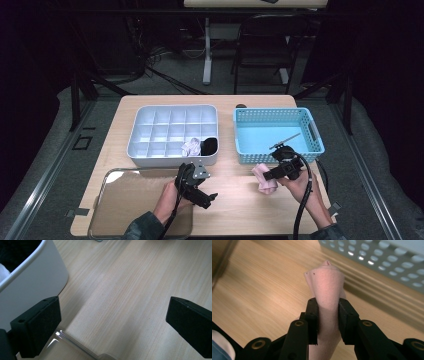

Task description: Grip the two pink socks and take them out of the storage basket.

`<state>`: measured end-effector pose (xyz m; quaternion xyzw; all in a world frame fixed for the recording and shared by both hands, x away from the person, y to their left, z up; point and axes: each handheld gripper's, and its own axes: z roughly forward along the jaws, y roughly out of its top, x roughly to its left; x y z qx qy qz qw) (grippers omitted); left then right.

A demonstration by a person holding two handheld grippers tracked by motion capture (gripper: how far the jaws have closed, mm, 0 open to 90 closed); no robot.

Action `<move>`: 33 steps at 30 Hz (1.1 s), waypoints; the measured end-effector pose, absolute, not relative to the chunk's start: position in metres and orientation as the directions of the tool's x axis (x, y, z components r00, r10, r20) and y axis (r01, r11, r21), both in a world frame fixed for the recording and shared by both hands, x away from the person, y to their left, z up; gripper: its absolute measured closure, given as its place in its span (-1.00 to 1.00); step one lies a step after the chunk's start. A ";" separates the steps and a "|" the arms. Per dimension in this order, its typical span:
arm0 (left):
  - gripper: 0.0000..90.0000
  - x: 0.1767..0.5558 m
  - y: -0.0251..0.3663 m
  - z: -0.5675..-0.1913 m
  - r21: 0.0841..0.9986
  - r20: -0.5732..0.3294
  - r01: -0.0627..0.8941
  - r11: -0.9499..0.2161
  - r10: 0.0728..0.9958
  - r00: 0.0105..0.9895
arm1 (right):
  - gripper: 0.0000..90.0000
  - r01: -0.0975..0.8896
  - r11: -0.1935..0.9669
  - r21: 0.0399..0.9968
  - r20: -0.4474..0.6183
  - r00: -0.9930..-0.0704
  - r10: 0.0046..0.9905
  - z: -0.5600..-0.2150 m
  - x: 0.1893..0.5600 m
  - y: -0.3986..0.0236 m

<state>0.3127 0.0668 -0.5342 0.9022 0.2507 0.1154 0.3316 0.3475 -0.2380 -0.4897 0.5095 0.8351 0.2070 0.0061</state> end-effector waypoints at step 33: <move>-0.99 0.314 0.061 -0.541 0.642 0.004 0.394 -0.658 0.517 0.856 | 0.74 0.850 0.421 0.316 0.250 -0.502 0.828 -0.538 0.340 -0.219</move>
